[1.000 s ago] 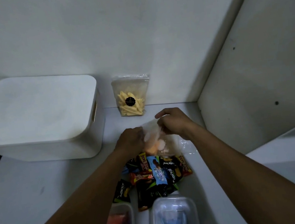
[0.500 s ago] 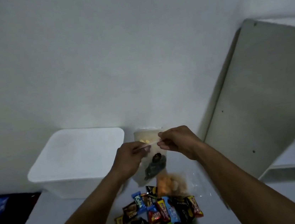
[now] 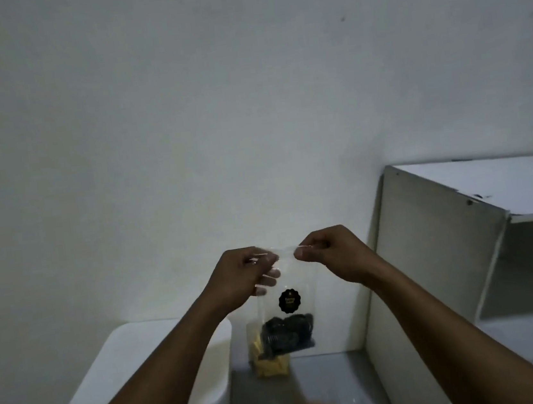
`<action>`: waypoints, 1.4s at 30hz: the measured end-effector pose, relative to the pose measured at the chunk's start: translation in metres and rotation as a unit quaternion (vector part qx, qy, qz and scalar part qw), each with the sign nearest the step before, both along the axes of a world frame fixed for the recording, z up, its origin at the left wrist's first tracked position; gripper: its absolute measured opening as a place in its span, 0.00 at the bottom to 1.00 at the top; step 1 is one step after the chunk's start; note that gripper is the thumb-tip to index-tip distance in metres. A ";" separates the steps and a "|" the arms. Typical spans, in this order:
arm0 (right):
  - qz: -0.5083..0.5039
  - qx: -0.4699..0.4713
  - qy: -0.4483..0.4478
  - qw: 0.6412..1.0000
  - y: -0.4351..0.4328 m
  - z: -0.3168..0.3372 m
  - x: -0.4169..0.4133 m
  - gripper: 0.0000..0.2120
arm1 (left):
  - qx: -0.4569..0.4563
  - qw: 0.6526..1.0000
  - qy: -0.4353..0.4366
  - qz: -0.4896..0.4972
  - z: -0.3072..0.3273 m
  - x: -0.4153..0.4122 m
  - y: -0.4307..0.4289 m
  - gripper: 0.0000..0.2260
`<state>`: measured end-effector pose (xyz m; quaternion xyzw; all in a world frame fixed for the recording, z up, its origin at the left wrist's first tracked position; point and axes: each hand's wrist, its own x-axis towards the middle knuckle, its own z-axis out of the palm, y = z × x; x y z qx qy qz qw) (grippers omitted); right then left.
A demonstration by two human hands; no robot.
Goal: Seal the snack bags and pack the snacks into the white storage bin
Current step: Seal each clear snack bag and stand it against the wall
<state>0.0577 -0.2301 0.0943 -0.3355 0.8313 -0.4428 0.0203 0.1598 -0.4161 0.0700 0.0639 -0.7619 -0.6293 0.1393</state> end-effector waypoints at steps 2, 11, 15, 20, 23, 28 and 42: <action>0.013 -0.013 -0.017 1.000 0.001 0.017 0.005 0.06 | 0.009 1.000 0.020 0.006 0.014 0.002 0.001 0.08; 0.022 -0.012 0.045 0.999 -0.002 0.058 0.014 0.06 | -0.014 0.997 0.069 0.013 0.055 0.004 0.006 0.06; 0.010 -0.034 0.068 0.997 -0.003 0.066 0.014 0.06 | 0.000 0.996 0.088 0.014 0.062 0.004 0.008 0.06; 0.033 -0.043 0.049 0.997 -0.003 0.067 0.015 0.06 | -0.032 0.991 0.119 0.043 0.066 0.000 0.005 0.03; 0.035 -0.048 0.040 0.997 -0.004 0.062 0.016 0.06 | -0.045 0.989 0.128 0.058 0.065 -0.003 0.005 0.03; 0.015 -0.068 0.045 0.997 -0.001 0.059 0.013 0.05 | 0.001 0.996 0.091 0.015 0.064 -0.001 0.008 0.10; 0.034 -0.142 -0.049 0.988 -0.002 0.061 0.018 0.07 | 0.020 0.991 0.121 0.046 0.070 0.000 -0.004 0.08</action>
